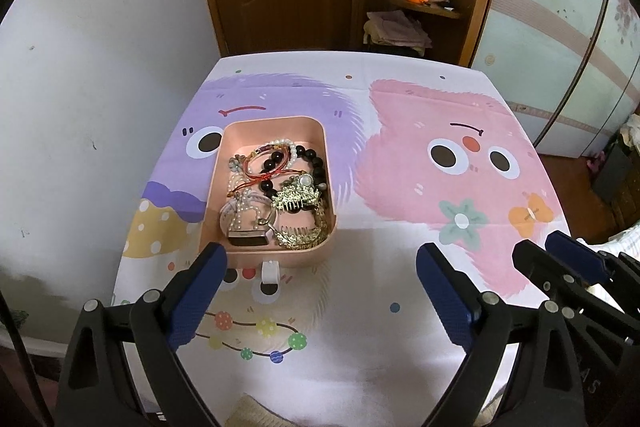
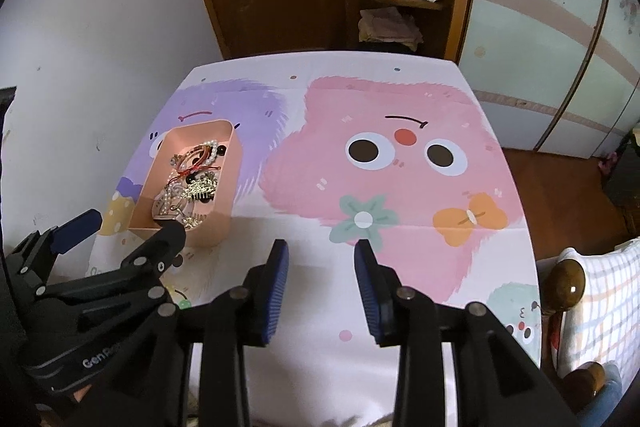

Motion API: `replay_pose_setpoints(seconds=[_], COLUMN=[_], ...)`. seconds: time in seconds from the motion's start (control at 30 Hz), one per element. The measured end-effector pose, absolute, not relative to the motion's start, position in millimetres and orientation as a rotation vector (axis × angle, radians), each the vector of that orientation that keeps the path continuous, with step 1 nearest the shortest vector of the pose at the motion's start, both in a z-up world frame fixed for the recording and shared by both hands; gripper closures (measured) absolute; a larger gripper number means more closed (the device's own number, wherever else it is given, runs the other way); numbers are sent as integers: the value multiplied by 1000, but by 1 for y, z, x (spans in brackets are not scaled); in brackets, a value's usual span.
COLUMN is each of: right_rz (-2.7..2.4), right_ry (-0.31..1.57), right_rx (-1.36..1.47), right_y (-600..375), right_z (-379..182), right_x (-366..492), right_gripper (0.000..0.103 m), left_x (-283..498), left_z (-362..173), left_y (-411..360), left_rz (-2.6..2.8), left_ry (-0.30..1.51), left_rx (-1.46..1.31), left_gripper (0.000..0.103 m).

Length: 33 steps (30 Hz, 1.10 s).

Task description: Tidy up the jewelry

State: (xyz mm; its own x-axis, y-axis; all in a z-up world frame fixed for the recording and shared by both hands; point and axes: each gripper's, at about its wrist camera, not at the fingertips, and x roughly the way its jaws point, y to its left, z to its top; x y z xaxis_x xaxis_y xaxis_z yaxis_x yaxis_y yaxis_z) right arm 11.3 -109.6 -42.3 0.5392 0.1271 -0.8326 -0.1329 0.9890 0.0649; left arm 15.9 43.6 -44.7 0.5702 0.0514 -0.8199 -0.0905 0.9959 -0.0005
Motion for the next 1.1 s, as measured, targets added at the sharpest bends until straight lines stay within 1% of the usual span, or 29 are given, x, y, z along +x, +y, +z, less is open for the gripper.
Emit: replay_pose_setpoints(seconds=[1.1], right_rz=[95], right_ry=[992], right_rx=[60], right_y=[-128], right_z=[-44], right_x=[-2], right_gripper=[68], left_x=[8], left_z=[-44], left_y=[31], left_rz=[65], left_ry=[961], left_rx=[-15], left_gripper=[8])
